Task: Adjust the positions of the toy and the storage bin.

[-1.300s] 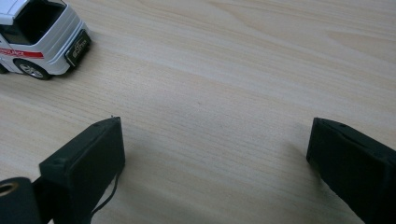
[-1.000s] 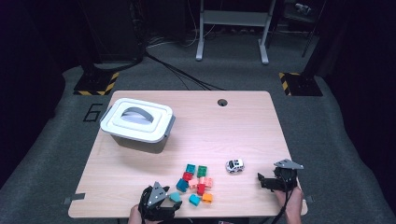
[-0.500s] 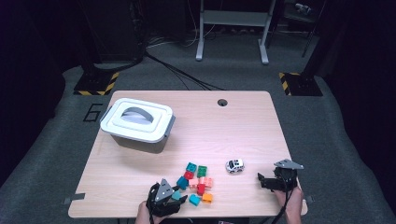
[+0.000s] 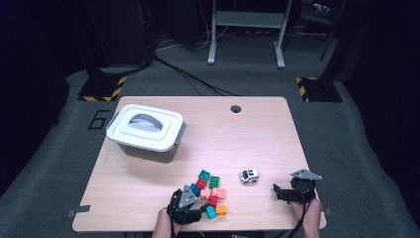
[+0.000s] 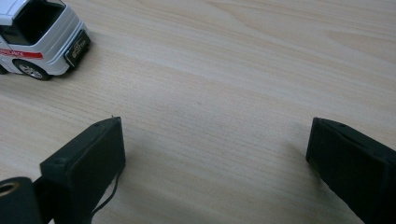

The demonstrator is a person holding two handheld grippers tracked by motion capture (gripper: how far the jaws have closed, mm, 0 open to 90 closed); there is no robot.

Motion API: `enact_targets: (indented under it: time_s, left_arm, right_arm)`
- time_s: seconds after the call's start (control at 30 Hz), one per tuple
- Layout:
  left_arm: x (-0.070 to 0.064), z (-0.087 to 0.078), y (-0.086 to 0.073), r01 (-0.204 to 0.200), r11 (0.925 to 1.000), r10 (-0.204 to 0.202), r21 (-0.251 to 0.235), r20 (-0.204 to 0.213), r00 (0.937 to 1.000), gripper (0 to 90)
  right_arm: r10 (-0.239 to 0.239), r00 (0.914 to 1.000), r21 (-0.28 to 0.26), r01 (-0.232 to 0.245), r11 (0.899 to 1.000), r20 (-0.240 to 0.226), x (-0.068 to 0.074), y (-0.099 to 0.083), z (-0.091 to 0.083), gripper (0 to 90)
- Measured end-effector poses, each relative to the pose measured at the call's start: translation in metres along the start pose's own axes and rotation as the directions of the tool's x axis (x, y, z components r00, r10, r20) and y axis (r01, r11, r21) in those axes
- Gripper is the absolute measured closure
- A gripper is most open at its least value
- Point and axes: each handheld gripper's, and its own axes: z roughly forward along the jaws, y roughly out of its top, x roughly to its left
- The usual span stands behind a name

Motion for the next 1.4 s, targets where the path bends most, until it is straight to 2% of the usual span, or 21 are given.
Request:
enact_targets:
  time_s: [0.1, 0.2, 0.23, 0.37, 0.43, 0.6, 0.87, 1.03, 1.07, 1.1, 1.33, 1.4]
  left_arm:
    - [0.0, -0.008, -0.001, -0.013, 0.9999, 0.012, -0.003, -0.006, 0.9999, 36.8]
    - [0.0, -0.021, -0.006, -0.017, 0.9998, 0.017, -0.014, -0.016, 0.9997, 31.8]
    - [0.001, -0.025, -0.007, -0.018, 0.9998, 0.018, -0.008, -0.008, 0.9998, 30.8]
    - [0.003, -0.038, -0.014, -0.019, 0.9998, 0.019, -0.01, -0.029, 0.9994, 31.3]
    - [0.004, -0.039, -0.019, -0.007, 0.9999, 0.006, -0.009, -0.031, 0.9995, 35.6]
    - [0.005, -0.034, -0.026, 0.002, 0.9999, -0.002, -0.011, 0.005, 1.0, 50.5]
    - [-0.005, -0.022, -0.019, -0.012, 0.9996, 0.013, -0.024, 0.038, 0.9992, 51.6]
    - [-0.011, -0.014, -0.012, -0.011, 0.9997, 0.012, -0.024, 0.034, 0.9994, 51.6]
    - [-0.012, -0.011, -0.011, -0.011, 0.9994, 0.012, -0.032, 0.021, 0.9997, 51.6]
    - [-0.012, -0.009, -0.009, -0.01, 0.9996, 0.01, -0.025, 0.03, 0.9995, 51.6]
    - [-0.014, 0.006, 0.001, 0.006, 0.9991, -0.005, -0.041, 0.021, 0.9998, 51.7]
    - [-0.015, 0.008, 0.003, -0.008, 0.9991, 0.009, -0.042, 0.019, 0.9998, 51.7]
  right_arm:
    - [-0.001, 1.0, 0.0, 0.001, 1.0, 0.0, 0.0, 0.0, 0.0, 3.9]
    - [0.0, 1.0, 0.0, 0.0, 1.0, 0.0, 0.0, 0.0, 0.0, 3.9]
    - [-0.001, 1.0, 0.0, 0.001, 1.0, 0.0, 0.0, 0.0, 0.0, 4.0]
    - [-0.001, 1.0, -0.001, 0.001, 1.0, 0.0, 0.0, 0.0, 0.0, 4.0]
    - [-0.001, 1.0, -0.001, 0.001, 1.0, 0.001, 0.0, 0.0, 0.0, 4.0]
    - [0.0, 1.0, 0.0, 0.0, 1.0, 0.001, 0.0, 0.0, 0.0, 4.1]
    - [0.001, 1.0, -0.001, -0.001, 1.0, 0.001, 0.0, 0.0, 0.0, 4.1]
    - [0.0, 1.0, 0.0, 0.0, 1.0, 0.001, 0.0, 0.0, 0.0, 4.1]
    - [0.001, 1.0, -0.001, -0.001, 1.0, 0.001, 0.0, 0.0, 0.0, 4.1]
    - [0.0, 1.0, 0.0, 0.0, 1.0, 0.001, 0.0, 0.0, 0.0, 4.1]
    - [-0.002, 1.0, 0.002, 0.002, 1.0, -0.001, 0.0, 0.0, 0.0, 4.2]
    - [0.001, 1.0, 0.0, -0.001, 1.0, 0.001, 0.0, 0.0, 0.0, 4.2]
